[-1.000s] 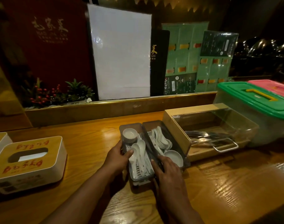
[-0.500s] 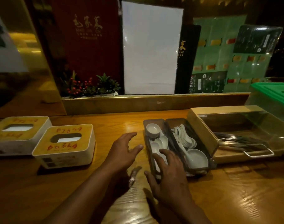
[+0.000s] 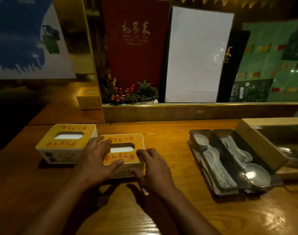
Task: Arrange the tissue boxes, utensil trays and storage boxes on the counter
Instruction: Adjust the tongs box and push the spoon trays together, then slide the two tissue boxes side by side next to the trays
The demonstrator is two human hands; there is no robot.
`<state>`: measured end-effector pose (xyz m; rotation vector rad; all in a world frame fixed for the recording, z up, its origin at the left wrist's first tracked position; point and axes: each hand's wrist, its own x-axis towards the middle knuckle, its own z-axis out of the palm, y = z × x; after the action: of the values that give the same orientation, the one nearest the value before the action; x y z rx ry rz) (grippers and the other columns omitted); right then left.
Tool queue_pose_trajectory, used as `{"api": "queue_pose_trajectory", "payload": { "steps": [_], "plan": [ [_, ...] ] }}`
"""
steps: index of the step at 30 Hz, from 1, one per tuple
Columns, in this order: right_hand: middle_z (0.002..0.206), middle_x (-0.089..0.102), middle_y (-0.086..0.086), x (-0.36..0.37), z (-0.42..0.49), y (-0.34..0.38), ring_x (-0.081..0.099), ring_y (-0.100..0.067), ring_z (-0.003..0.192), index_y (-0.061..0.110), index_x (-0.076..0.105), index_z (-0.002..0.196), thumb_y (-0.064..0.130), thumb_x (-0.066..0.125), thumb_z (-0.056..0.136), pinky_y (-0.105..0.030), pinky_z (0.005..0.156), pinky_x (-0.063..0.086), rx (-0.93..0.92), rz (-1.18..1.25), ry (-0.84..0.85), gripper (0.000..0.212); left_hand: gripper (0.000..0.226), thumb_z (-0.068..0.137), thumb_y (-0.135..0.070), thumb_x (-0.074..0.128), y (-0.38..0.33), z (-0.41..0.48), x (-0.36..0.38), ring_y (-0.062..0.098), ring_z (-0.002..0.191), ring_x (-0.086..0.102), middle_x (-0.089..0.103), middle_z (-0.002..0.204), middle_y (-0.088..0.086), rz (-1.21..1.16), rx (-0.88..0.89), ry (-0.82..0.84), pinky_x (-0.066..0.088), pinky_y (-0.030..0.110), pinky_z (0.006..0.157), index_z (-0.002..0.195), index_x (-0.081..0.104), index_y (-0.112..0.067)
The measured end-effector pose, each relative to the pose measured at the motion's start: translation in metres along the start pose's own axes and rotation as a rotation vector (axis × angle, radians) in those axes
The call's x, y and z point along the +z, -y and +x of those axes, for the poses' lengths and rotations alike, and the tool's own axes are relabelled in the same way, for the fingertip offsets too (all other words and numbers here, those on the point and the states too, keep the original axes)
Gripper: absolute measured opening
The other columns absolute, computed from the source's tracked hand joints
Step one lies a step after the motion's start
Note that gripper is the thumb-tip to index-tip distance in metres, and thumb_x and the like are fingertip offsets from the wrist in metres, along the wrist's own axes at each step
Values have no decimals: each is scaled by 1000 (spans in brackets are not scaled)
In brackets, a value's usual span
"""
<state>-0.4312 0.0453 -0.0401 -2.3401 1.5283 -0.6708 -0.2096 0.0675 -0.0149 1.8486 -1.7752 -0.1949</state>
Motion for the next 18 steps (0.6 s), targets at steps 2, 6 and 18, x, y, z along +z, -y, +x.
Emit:
{"api": "queue_pose_trajectory", "payload": {
  "steps": [2, 6, 18],
  "plan": [
    [131, 54, 4, 5, 4, 1, 53, -19, 114, 36, 48, 134, 59, 61, 85, -37, 91, 49, 11, -35, -42, 56, 87, 68, -81, 63, 14, 2, 2, 23, 138, 37, 37, 153, 0, -22, 16, 18, 43, 48, 102, 137, 54, -30],
    [122, 59, 8, 0, 3, -10, 54, -18, 108, 35, 52, 129, 57, 60, 85, -40, 88, 47, 37, -115, -86, 50, 86, 67, -89, 51, 16, 12, 21, 21, 142, 32, 30, 157, -4, -84, 104, 54, 42, 47, 105, 135, 52, -36],
    [134, 59, 3, -72, -3, -101, 51, -21, 123, 32, 49, 139, 53, 60, 90, -45, 102, 43, 284, -261, -129, 55, 90, 71, -48, 84, -67, 46, 98, 20, 139, 40, 38, 155, -2, -384, 100, 103, 46, 45, 107, 148, 42, -26]
  ]
}}
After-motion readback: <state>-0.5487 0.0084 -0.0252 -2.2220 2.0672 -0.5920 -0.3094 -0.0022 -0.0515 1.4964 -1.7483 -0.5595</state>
